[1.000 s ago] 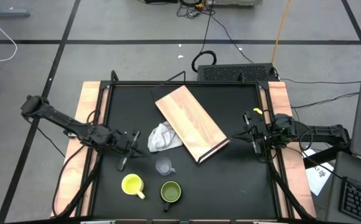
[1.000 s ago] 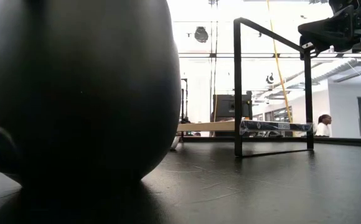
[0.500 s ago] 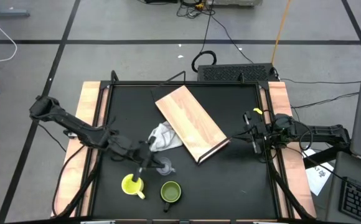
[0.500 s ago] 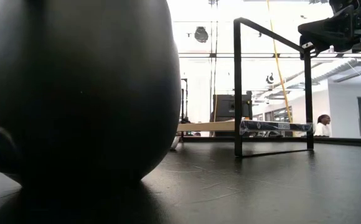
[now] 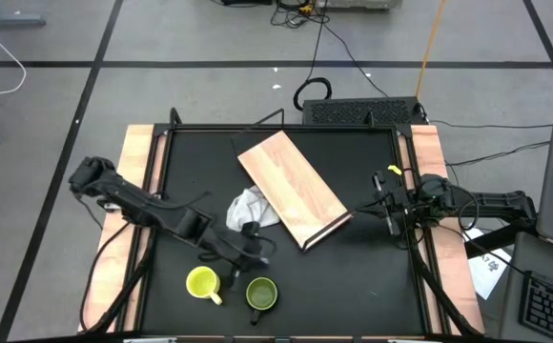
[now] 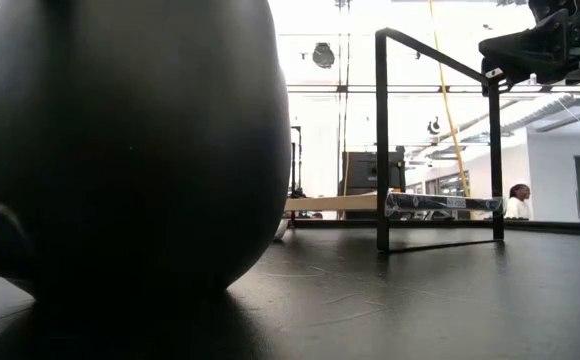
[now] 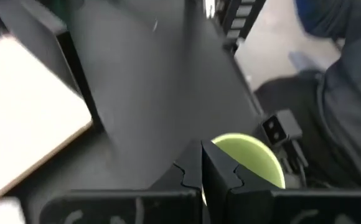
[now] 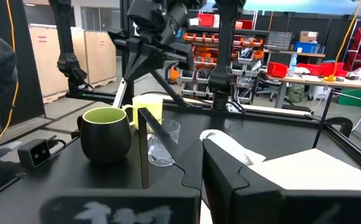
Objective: Stack small to large cups/mugs on shelf
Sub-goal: Put the black mug on the shelf
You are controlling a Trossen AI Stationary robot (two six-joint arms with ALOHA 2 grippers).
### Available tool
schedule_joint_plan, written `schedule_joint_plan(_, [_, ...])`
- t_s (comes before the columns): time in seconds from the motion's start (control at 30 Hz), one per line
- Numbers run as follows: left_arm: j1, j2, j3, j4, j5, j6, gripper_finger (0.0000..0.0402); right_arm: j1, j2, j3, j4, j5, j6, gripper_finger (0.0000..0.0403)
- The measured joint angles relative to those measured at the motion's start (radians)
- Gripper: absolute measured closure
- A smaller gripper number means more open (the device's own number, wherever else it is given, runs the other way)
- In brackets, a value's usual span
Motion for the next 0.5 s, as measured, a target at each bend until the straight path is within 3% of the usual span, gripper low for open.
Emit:
schedule_joint_plan(0.13, [-0.006,0.059,0.107,-0.122,0.005,-0.008,0.0401,0.000,0.000,0.000,0.000,0.000,0.002,0.0403])
schedule_joint_plan(0.5, [-0.009,0.209,0.290,-0.267,0.125,-0.083,0.0401,0.000,0.000,0.000,0.000,0.000,-0.022,0.0403])
